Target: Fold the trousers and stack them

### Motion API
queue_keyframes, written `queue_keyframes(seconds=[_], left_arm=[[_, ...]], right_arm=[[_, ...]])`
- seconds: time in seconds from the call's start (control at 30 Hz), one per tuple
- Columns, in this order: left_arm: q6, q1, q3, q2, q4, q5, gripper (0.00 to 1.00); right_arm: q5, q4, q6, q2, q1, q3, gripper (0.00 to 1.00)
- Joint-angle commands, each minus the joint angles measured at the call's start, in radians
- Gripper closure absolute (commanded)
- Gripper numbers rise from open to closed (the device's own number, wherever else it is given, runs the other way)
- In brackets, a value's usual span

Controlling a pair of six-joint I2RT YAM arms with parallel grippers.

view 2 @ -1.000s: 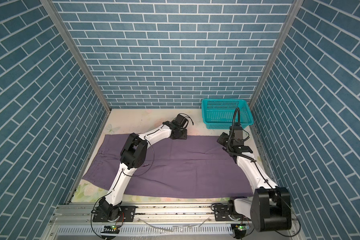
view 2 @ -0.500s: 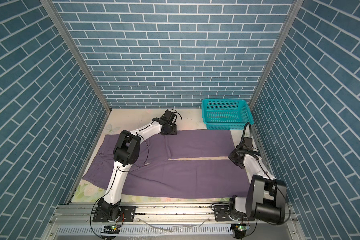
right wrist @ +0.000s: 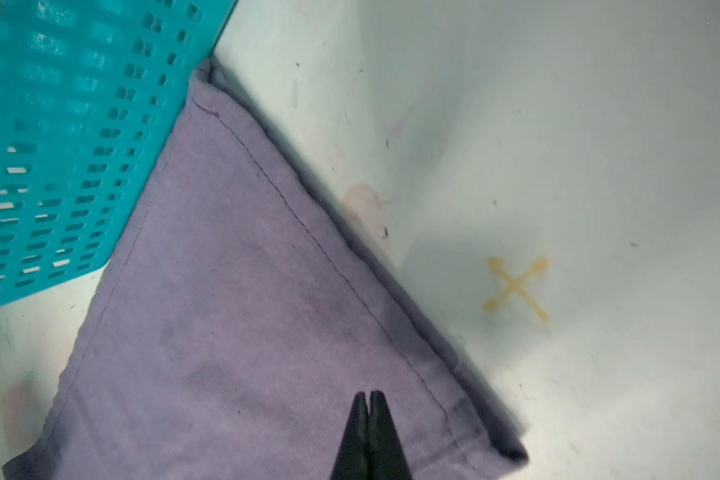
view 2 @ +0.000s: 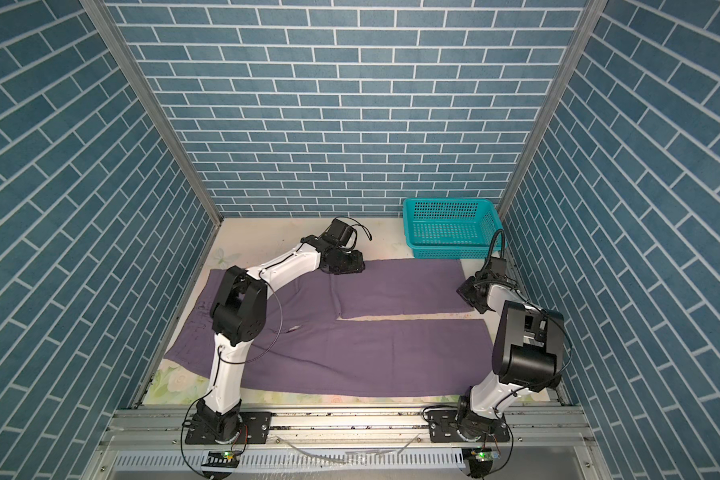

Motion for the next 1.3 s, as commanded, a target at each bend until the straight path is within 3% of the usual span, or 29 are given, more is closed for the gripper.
queue_keyframes(seconds=[0.0, 0.4, 0.57, 0.77, 0.87, 0.97, 1.1, 1.27], left_arm=[[-0.063, 0.059, -0.151, -0.154, 0.068, 0.031, 0.42], [-0.026, 0.387, -0.574, -0.452, -0.023, -0.078, 0.28], [-0.016, 0.465, -0.667, -0.544, -0.057, -0.155, 0.25], [-0.007, 0.498, -0.665, -0.567, -0.094, -0.182, 0.26], [-0.009, 0.498, -0.657, -0.602, -0.117, -0.208, 0.32], [-0.004, 0.509, -0.646, -0.645, -0.146, -0.256, 0.41], [-0.015, 0.538, -0.655, -0.707, -0.138, -0.265, 0.43], [-0.023, 0.546, -0.677, -0.755, -0.110, -0.252, 0.43]], right_arm=[[0.008, 0.027, 0.029, 0.062, -0.003, 0.030, 1.00], [0.142, -0.085, 0.030, 0.072, -0.071, -0.004, 1.00], [0.132, -0.079, 0.050, 0.069, -0.162, -0.010, 1.00], [0.002, -0.078, 0.026, 0.056, -0.186, 0.045, 1.00], [0.015, -0.126, 0.044, -0.074, -0.182, 0.021, 1.00], [0.099, -0.243, 0.038, -0.242, -0.182, -0.026, 1.00], [0.219, -0.431, 0.027, -0.456, -0.183, -0.130, 1.00], [0.321, -0.584, 0.119, -0.735, -0.188, -0.301, 0.76]])
